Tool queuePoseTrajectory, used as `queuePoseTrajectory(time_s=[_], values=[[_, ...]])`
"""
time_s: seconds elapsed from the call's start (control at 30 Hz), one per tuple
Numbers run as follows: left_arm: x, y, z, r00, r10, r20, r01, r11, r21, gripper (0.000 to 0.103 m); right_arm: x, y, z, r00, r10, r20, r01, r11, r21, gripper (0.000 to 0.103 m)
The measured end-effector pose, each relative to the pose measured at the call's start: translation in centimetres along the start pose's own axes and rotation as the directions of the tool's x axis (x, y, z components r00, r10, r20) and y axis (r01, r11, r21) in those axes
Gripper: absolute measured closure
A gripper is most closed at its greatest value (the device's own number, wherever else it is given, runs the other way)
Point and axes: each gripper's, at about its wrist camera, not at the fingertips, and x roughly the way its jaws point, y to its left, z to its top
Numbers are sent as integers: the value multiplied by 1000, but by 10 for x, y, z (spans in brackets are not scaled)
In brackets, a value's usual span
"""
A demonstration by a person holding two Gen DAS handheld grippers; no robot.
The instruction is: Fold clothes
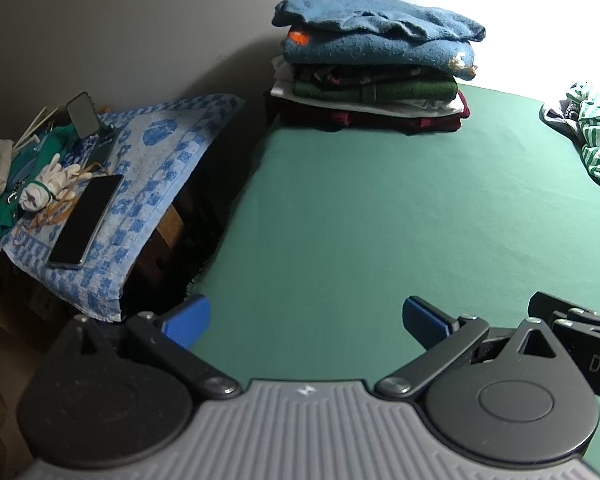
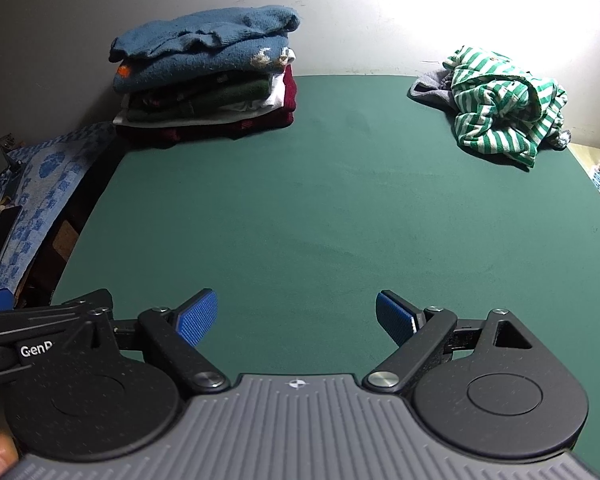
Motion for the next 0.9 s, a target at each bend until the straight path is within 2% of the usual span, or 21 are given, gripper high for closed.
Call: queuePoseTrajectory(time_s=[0.5, 0.9], values=[[0, -2, 2, 1000, -6, 4, 6, 1000, 3, 0, 0, -2, -2, 1000, -5, 16, 5, 1000, 3, 14], [-4, 1, 10, 999, -29, 34, 29, 1000, -1, 0, -10, 2, -1, 993, -20, 114, 22, 1000, -21, 14]])
